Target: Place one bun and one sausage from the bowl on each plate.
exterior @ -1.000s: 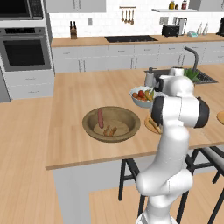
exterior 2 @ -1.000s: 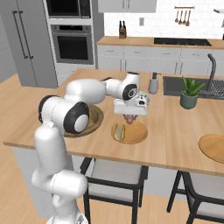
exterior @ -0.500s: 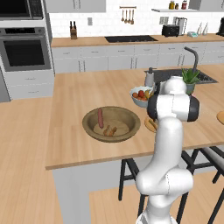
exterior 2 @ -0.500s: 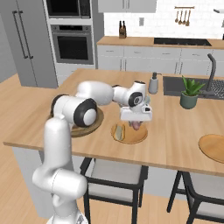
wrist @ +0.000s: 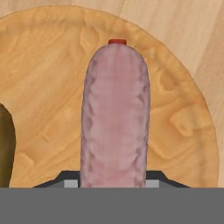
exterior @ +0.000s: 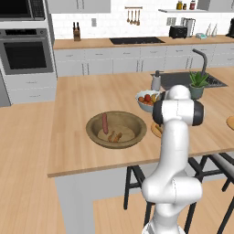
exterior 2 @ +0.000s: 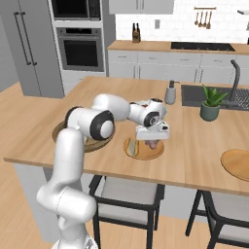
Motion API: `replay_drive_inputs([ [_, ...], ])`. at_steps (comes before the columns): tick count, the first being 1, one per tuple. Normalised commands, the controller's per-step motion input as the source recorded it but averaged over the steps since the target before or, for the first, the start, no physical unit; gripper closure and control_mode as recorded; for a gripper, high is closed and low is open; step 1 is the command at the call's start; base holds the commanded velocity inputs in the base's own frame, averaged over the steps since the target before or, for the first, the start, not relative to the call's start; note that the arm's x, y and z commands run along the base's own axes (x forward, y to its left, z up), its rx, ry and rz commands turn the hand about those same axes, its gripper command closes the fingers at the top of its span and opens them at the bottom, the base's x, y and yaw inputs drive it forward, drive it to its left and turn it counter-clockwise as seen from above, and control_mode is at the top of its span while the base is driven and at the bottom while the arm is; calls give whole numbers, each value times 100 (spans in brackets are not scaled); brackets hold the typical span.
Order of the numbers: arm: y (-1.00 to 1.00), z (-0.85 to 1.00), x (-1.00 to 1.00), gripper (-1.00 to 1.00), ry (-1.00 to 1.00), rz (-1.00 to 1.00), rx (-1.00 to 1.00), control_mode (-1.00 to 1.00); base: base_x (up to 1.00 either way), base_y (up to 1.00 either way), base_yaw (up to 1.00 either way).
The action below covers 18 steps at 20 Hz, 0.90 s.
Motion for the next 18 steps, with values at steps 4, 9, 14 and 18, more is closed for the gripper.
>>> replay_drive_inputs([
  [4, 0, -20, 0, -100, -1, 0, 0, -100, 0, 0, 0],
  [9, 0, 0, 0, -100, 0, 0, 0, -100, 0, 0, 0],
  [14, 6, 0, -1, -100, 0, 0, 0, -100, 0, 0, 0],
  [18, 7, 27, -3, -100, 0, -3, 0, -100, 0, 0, 0],
])
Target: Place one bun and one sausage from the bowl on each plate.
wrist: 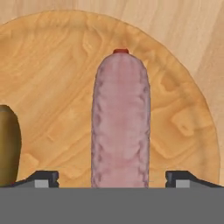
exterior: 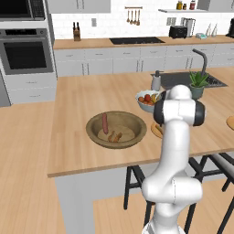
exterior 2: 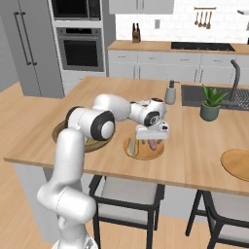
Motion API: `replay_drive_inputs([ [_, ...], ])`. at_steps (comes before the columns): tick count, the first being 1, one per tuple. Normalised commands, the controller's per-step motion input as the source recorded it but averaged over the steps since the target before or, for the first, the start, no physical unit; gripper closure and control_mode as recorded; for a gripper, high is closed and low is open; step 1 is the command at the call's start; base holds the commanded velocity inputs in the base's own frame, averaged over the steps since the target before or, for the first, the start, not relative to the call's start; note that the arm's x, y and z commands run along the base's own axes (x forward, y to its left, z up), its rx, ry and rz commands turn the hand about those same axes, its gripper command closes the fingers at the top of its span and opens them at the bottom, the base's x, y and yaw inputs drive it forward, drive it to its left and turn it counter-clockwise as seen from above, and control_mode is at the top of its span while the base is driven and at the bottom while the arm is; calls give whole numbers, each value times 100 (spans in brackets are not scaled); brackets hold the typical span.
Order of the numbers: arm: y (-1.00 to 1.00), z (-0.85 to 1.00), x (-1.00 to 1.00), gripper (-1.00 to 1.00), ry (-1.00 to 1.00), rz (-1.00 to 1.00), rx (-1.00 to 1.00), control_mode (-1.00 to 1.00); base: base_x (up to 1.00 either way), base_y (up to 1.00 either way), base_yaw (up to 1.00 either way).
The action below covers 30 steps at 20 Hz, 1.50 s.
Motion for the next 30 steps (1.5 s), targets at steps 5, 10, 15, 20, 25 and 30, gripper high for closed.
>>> replay_drive_inputs([
  [5, 39, 67, -39, -100, -3, -17, 0, -100, 0, 0, 0],
  [10, 94, 44, -59, -100, 1, -17, 0, -100, 0, 0, 0],
  [15, 100, 26, -25, -100, 2, -18, 0, -100, 0, 0, 0],
  [20, 100, 4, -2, -100, 8, -13, 0, -100, 0, 0, 0],
  [25, 100, 9, 0, -100, 18, -15, 0, -100, 0, 0, 0],
  [30, 89, 0, 0, -100, 27, -11, 0, -100, 0, 0, 0],
])
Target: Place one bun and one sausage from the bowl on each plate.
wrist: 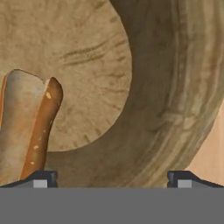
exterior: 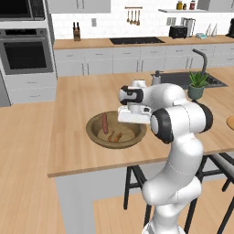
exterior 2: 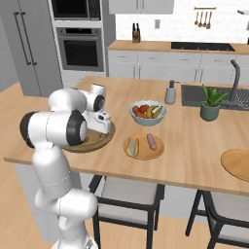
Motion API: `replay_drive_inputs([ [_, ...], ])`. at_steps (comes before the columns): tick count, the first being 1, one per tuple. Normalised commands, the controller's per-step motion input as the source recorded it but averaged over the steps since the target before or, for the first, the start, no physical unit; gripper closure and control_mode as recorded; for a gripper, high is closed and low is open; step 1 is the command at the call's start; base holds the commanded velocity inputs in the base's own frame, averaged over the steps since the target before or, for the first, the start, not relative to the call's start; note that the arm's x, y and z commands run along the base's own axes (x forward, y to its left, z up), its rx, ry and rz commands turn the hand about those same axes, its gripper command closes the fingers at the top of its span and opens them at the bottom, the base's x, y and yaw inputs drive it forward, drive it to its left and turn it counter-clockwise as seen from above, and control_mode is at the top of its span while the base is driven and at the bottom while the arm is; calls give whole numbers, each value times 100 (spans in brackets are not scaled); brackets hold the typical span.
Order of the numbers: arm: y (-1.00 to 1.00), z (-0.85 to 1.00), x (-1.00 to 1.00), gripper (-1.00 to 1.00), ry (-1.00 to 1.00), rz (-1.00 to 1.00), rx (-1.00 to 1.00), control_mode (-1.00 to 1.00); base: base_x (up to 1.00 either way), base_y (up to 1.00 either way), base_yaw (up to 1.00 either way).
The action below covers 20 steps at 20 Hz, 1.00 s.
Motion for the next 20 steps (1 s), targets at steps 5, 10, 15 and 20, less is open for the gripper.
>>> replay_drive_inputs([
  [5, 57, 0, 0, -100, 23, -1, 0, -100, 0, 0, 0],
  [10, 26, 0, 0, -100, 2, -2, 0, -100, 0, 0, 0],
  [15, 25, -9, 0, -100, 0, -3, 0, -100, 0, 0, 0],
  [20, 33, -20, 1, -100, 0, -3, -1, -100, 0, 0, 0],
])
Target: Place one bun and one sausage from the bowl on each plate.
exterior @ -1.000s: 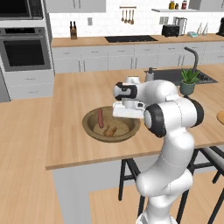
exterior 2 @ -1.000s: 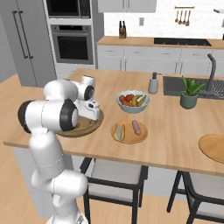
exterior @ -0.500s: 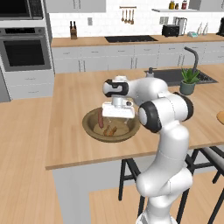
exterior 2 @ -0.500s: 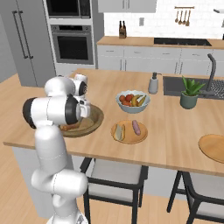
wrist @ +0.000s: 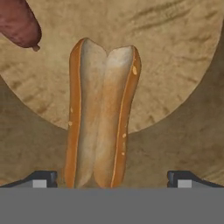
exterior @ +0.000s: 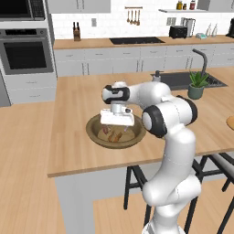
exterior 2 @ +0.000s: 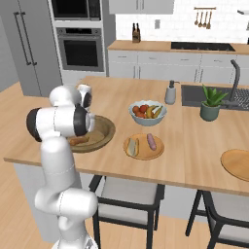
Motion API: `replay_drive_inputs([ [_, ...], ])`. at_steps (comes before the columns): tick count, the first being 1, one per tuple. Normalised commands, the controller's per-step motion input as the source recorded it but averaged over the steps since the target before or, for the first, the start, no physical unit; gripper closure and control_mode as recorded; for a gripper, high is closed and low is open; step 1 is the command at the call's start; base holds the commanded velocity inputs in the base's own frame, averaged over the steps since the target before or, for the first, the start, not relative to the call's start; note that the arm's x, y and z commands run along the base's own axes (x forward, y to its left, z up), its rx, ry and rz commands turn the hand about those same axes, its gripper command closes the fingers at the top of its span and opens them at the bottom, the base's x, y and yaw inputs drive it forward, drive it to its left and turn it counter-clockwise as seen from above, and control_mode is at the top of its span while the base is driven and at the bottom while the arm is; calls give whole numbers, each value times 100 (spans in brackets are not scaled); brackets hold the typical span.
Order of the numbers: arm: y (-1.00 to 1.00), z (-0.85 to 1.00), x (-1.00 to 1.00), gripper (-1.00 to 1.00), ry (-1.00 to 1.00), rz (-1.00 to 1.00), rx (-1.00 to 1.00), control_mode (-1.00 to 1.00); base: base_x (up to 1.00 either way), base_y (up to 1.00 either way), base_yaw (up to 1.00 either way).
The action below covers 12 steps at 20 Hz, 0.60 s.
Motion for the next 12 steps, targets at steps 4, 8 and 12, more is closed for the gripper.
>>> replay_drive_inputs([
  [4, 11, -19, 1, -100, 0, -1, 0, -100, 0, 0, 0],
  [8, 1, -19, 0, -100, 0, 0, 0, -100, 0, 0, 0],
  [12, 8, -24, 0, -100, 0, 0, 0, -100, 0, 0, 0],
])
